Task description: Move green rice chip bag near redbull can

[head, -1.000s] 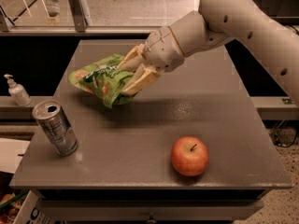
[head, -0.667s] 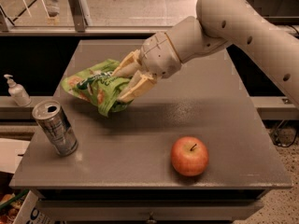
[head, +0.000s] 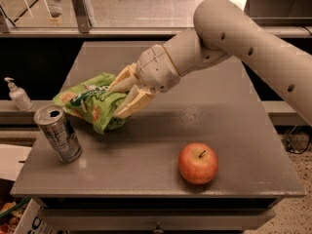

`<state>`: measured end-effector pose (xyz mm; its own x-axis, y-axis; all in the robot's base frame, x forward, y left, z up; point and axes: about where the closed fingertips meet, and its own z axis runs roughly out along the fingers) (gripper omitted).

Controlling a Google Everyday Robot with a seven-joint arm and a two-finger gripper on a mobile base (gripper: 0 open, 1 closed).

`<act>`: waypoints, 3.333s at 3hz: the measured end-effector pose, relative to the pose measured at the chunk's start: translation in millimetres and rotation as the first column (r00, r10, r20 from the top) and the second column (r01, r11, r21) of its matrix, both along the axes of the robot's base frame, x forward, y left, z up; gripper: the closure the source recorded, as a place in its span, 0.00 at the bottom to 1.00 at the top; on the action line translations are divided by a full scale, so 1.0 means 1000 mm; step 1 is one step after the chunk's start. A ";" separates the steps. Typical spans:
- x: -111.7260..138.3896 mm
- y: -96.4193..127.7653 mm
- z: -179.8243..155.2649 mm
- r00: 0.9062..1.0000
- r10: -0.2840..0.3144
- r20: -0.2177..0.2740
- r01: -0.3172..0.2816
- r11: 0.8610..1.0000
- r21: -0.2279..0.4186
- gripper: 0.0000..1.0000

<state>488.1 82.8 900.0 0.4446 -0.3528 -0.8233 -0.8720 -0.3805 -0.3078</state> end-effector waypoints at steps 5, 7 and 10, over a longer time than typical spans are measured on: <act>-0.027 0.003 -0.026 0.993 0.054 -0.104 -0.058 0.998 -0.039 0.59; -0.024 0.002 -0.018 0.995 0.051 -0.087 -0.055 0.998 -0.043 0.13; 0.000 -0.052 -0.007 0.999 -0.044 -0.005 0.043 0.994 -0.104 0.00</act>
Offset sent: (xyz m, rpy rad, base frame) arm -0.0237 0.0101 -0.0207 0.0146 0.1063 0.0628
